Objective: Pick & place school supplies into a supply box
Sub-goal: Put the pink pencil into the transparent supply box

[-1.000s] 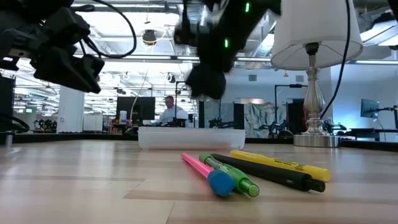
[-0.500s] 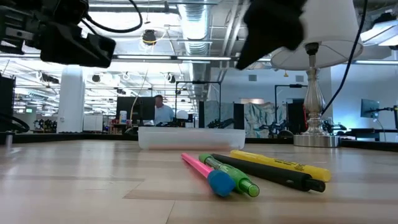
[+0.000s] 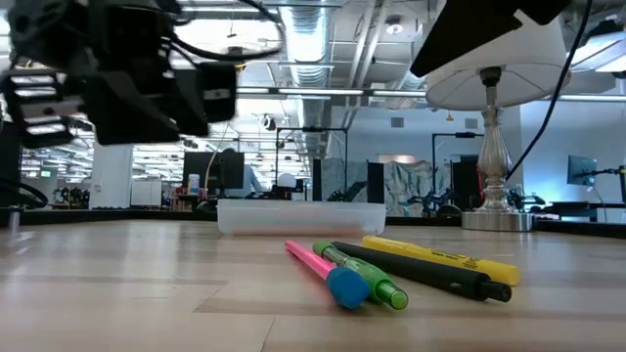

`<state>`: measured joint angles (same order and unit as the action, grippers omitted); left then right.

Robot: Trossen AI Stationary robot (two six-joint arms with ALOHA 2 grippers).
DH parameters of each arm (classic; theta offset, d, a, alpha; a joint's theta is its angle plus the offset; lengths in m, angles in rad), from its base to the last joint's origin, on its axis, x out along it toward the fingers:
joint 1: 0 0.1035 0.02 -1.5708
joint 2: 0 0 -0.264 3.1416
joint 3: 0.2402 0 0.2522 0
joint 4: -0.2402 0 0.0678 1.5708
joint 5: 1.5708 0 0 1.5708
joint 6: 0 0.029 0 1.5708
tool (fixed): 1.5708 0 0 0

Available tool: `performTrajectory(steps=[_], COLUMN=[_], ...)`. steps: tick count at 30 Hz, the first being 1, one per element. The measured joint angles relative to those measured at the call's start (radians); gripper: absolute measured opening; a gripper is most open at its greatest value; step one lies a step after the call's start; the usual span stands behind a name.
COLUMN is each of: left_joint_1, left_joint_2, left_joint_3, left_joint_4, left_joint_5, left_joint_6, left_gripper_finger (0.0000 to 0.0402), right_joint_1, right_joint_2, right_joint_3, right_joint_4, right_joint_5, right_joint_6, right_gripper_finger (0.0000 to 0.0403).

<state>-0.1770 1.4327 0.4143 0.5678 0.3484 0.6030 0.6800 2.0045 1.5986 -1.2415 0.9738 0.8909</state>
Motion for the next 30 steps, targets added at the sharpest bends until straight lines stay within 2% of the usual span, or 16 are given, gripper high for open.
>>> performTrajectory(steps=[6, 14, 20, 30], left_joint_1=[-0.016, -0.033, -0.034, -0.035], left_joint_2=[0.261, 0.476, 0.563, 0.572], left_joint_3=[0.192, 0.448, 0.539, 0.549], left_joint_4=[-0.016, -0.233, -0.267, -0.287], left_joint_5=[0.041, 0.053, 0.06, 0.054], left_joint_6=[0.023, 0.055, 0.069, 0.068], left_gripper_finger=[0.0105, 0.0105, 0.0105, 0.0105], right_joint_1=[-0.001, 0.008, 0.02, 0.034], right_joint_2=[0.0, 0.001, 0.001, 0.002], right_joint_3=[0.0, 0.0, -0.017, -0.091], right_joint_4=[0.007, 0.014, 0.016, 0.018], right_joint_5=[-0.001, -0.004, -0.006, -0.007], right_joint_6=[0.002, 0.002, 0.047, 0.113], right_gripper_finger=[0.0121, 0.0121, 0.0121, 0.012])
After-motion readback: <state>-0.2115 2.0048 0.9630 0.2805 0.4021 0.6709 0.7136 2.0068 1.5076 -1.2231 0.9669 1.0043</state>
